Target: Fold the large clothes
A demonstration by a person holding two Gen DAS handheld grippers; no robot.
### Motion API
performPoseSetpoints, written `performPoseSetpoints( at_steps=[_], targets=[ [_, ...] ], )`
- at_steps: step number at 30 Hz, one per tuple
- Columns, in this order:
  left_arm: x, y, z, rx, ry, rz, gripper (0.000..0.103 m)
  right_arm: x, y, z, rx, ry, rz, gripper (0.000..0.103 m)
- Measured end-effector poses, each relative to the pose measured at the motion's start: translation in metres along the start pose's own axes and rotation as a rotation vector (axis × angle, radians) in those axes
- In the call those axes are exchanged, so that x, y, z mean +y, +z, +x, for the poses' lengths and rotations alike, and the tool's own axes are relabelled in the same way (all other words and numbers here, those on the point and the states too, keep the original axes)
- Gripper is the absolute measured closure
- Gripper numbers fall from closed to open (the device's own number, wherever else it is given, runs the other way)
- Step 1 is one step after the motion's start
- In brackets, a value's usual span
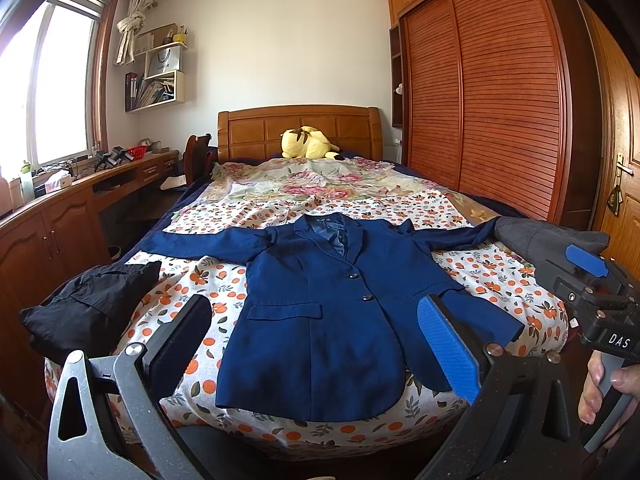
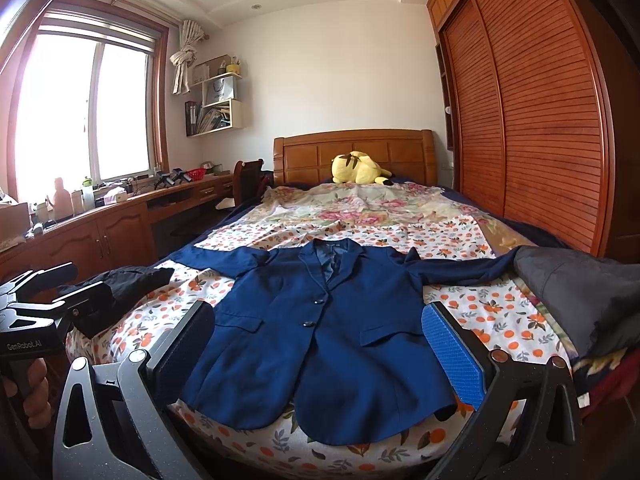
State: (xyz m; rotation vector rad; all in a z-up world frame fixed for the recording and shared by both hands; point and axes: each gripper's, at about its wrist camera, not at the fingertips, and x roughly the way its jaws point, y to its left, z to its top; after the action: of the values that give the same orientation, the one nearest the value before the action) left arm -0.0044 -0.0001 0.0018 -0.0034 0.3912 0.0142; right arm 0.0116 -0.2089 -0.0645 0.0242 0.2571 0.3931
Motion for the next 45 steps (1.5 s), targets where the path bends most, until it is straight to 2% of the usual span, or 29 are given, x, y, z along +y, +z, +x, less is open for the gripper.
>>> performPoseSetpoints(
  at_steps=[24,45],
  targets=[
    [-0.002,0.014,-0.014,-0.007,-0.002,0.009,0.000,0.002,-0.001,0.000,-0.007,-0.001,0.002,0.000],
    [-0.003,0.013,-0.014,-0.009,-0.003,0.008,0.000,0.002,-0.002,-0.001,-0.008,0.003,0.006,0.000]
  ],
)
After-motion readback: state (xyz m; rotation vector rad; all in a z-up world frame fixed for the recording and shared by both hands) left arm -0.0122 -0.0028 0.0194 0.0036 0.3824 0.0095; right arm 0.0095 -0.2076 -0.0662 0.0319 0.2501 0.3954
